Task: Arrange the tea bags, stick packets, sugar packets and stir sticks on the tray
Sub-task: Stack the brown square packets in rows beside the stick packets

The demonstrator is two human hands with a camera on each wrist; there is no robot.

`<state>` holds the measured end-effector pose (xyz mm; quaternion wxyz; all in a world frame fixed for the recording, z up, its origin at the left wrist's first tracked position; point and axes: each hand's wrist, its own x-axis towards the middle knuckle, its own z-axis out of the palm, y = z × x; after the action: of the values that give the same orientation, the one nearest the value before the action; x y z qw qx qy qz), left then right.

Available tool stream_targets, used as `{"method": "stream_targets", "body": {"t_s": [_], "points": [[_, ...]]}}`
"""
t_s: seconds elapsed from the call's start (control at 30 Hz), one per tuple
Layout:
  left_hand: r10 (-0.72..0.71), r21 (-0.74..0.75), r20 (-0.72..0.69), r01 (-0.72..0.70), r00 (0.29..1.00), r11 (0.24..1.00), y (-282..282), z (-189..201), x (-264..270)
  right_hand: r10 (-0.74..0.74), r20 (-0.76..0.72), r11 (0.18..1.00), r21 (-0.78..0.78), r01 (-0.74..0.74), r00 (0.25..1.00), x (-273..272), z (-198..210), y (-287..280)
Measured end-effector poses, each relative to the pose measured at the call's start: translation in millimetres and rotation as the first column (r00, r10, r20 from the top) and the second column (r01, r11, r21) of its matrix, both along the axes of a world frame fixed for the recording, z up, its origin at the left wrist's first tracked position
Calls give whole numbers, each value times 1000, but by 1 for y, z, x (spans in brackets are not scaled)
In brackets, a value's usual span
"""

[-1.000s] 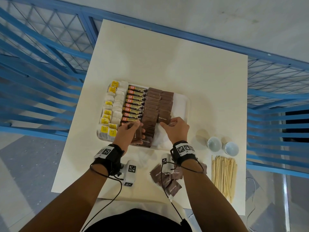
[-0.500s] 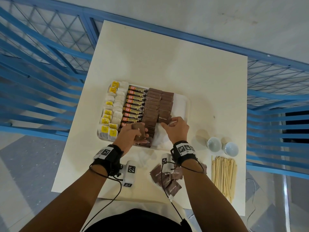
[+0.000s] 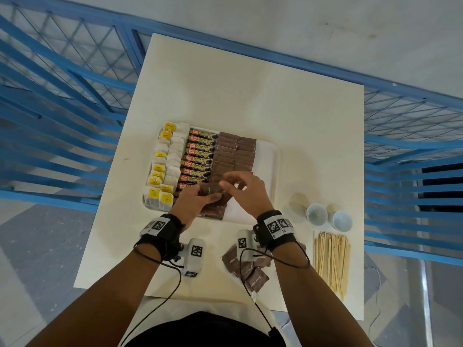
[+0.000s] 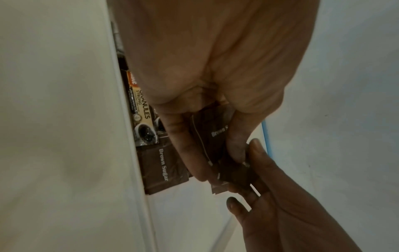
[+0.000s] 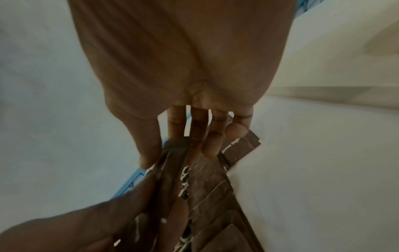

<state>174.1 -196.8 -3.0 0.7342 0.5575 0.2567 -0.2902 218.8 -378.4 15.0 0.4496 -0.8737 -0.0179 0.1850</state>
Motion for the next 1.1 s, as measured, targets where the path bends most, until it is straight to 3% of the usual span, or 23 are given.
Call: {"method": "stream_targets", "body": {"t_s": [0.07, 0.33, 0.57, 0.8, 0.97, 1.1], "points": [[0, 22, 4, 0, 1000, 1000, 0, 2, 0, 26, -22, 1000, -7, -27, 999, 2, 0, 2], [143, 129, 18, -145, 989, 981, -2, 4, 0, -140, -73, 982, 119, 148, 987, -6, -5, 1], [-17, 416, 187, -64, 982, 907, -3, 3, 3, -185, -61, 977, 95, 190, 981, -15, -12, 3], [-159, 576, 269, -27, 950, 817, -2, 5, 6, -54, -132, 991, 117, 70, 990, -18, -8, -6], [-174, 588, 291, -33, 941, 808, -3, 6, 8, -63, -127, 995, 63, 72, 990, -16, -11, -5], [-108, 506, 228, -23, 968, 862, -4, 7, 10, -67, -127, 997, 21, 70, 990, -12, -14, -9]]}}
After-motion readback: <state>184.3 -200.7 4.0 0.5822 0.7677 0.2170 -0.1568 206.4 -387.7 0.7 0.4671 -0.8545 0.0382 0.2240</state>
